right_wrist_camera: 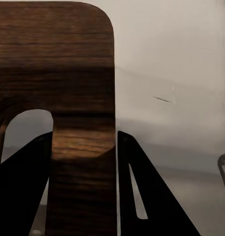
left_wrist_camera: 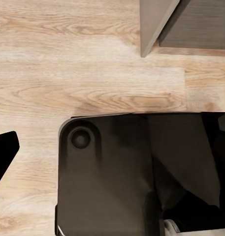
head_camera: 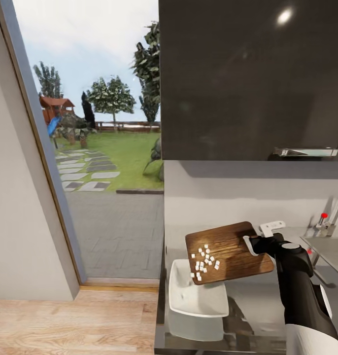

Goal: In the kitchen, take the Vidalia onion out of the sink, dice it on the chopping board with the paring knife, put the diced onion into the bowl on the countertop, then place both the paring knife and the chopping board into the sink.

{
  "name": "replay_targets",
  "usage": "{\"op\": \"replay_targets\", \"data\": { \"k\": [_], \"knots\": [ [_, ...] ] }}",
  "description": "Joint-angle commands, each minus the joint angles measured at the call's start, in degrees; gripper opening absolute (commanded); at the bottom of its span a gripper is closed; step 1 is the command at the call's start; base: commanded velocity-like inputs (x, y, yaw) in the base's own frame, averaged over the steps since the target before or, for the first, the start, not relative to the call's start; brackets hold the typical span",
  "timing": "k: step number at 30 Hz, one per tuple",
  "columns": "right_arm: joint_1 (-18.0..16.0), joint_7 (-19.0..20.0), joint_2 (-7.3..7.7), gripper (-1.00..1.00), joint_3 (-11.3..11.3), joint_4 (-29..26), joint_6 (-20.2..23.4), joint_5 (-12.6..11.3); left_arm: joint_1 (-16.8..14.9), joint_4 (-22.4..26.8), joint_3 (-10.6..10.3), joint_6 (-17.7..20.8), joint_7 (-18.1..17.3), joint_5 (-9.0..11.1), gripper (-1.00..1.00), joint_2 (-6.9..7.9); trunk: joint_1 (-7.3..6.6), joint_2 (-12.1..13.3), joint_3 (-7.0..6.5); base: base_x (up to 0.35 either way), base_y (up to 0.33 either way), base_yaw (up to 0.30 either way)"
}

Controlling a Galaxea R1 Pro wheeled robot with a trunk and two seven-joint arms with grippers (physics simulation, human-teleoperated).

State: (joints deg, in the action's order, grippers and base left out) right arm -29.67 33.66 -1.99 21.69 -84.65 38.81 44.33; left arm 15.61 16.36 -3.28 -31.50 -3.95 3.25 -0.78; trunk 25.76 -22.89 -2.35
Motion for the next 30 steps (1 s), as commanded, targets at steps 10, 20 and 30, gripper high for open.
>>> {"op": "replay_targets", "data": {
  "k": [10,20,30],
  "knots": [
    [-0.03,0.12,-0.12,-1.00,0.10,-0.07,0.03,0.58,0.04,0.07,-0.24,-0.06,-0.14,0.36,1.00,-0.01,0.02,-0.03,0.01,0.000,-0.004,0.000],
    [-0.03,-1.94,-0.82,-1.00,-1.38,-0.07,-0.21,0.66,0.04,0.07,-0.24,-0.06,-0.13,0.36,1.00,-0.01,0.02,-0.03,0.01,0.000,0.000,0.000],
    [-0.03,-2.63,-0.91,-1.00,-1.39,-0.07,-0.40,0.67,0.04,0.07,-0.24,-0.05,-0.12,0.36,1.00,-0.01,0.02,-0.03,0.01,0.000,0.000,0.000]
  ]
}}
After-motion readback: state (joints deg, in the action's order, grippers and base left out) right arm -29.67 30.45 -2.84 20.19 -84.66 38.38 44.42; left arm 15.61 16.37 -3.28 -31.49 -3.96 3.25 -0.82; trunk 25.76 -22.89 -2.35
